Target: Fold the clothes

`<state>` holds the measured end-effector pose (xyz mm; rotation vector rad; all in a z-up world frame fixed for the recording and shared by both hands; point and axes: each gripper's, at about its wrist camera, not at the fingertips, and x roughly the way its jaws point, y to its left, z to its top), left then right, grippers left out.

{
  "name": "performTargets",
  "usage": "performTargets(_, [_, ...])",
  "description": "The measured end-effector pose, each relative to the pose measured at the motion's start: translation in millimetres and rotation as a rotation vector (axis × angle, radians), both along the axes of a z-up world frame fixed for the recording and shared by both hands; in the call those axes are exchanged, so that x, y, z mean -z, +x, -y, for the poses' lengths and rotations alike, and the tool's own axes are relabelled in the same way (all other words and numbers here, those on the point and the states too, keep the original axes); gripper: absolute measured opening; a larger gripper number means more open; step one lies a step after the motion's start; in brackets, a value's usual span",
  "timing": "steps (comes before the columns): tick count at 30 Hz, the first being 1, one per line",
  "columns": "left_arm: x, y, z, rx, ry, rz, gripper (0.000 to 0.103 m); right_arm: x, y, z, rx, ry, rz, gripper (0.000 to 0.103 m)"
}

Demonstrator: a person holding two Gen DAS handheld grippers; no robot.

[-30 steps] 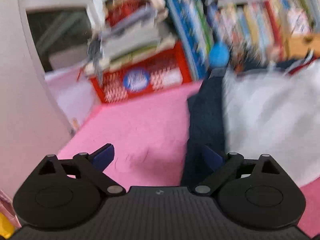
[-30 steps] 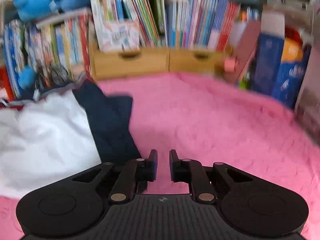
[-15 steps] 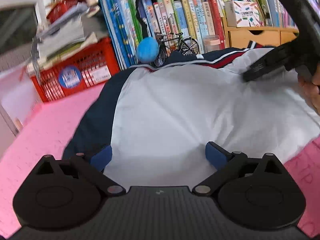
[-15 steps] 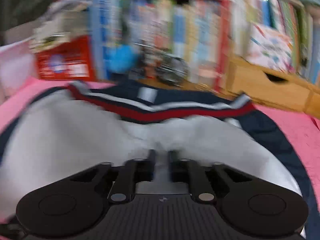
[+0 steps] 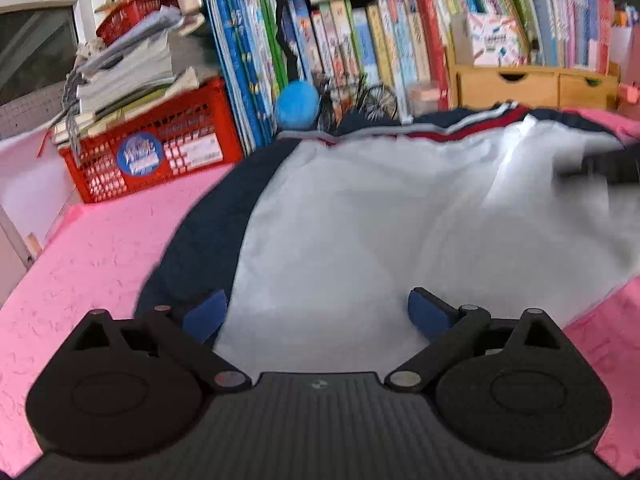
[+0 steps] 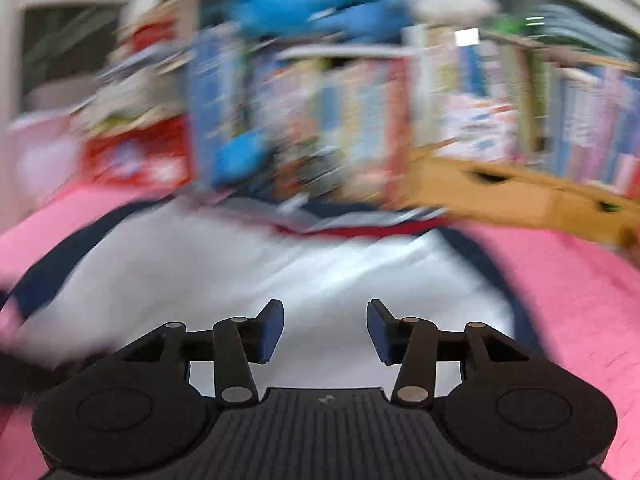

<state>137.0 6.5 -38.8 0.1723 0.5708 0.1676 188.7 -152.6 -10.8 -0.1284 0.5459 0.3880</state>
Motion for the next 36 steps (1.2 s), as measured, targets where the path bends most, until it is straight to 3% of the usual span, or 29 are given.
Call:
performTargets(3, [-23.5, 8.8, -7.9, -0.002, 0.021, 0.069, 0.099, 17.8, -15.2, -15.0, -0.033, -0.077, -0.021, 0.050])
performTargets(6, [-41.7, 36.1, -19.6, -0.031, 0.043, 0.106, 0.099, 24.6, -9.5, -16.5, -0.007, -0.061, -0.049, 0.052])
performTargets(8, [-39.8, 63.3, -26.3, -0.065, 0.069, 0.077, 0.099, 27.8, -8.2, -15.9, 0.007, -0.046, -0.052, 0.056])
performTargets(13, [-0.8, 126.3, -53.7, -0.174, 0.258, -0.029, 0.103, 34.3, -7.2, -12.5, 0.022, -0.020, -0.062, 0.059])
performTargets(19, [-6.9, 140.4, -73.9, -0.244, 0.250, -0.058, 0.103, 35.9, -2.7, -8.2, 0.029, 0.005, -0.082, 0.062])
performTargets(22, [-25.0, 127.6, -74.8, -0.259, 0.221, -0.026, 0.100, 35.9, -2.6, -7.6, 0.031, 0.008, -0.085, 0.063])
performTargets(28, [-52.6, 76.9, -62.3, -0.172, 0.180, 0.043, 0.100, 34.9, -1.9, -5.2, 0.036, 0.016, -0.092, 0.066])
performTargets(33, [-62.3, 17.0, -50.2, -0.090, 0.090, 0.040, 0.101, 28.9, -13.7, 2.3, 0.054, 0.035, -0.077, 0.066])
performTargets(36, [-59.8, -23.7, -40.4, -0.049, 0.051, 0.029, 0.102, 16.0, -41.5, 18.9, 0.059, 0.072, -0.051, 0.069])
